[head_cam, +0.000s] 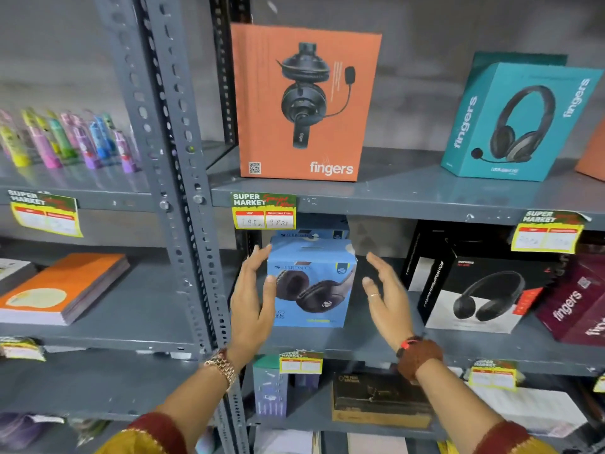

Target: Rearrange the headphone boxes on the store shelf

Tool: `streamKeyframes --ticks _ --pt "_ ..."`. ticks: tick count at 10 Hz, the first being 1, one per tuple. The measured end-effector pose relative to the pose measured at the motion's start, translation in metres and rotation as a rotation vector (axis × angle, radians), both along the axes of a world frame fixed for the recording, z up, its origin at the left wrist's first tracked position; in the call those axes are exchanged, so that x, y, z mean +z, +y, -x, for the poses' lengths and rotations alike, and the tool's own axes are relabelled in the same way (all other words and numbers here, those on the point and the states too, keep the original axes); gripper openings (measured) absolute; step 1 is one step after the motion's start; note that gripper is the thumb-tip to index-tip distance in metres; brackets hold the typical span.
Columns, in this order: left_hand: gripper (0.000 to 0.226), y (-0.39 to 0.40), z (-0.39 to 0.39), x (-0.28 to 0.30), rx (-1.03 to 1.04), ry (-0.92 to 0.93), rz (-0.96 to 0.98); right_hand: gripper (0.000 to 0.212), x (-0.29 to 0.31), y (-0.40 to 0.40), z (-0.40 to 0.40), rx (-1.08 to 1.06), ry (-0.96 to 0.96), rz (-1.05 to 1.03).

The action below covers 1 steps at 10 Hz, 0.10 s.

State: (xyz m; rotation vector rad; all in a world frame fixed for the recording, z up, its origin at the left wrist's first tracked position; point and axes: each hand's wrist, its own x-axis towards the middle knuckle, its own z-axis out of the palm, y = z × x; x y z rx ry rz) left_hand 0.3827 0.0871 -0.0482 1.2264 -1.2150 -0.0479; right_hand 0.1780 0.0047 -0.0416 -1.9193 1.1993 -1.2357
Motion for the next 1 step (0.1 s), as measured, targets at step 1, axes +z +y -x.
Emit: streamKeyframes --ticks 1 --pt "0.042 0.0041 0.0008 0.0351 0.005 -0.298 0.154 0.046 0.0317 0.0038 0.0129 0.034 0.125 0.3"
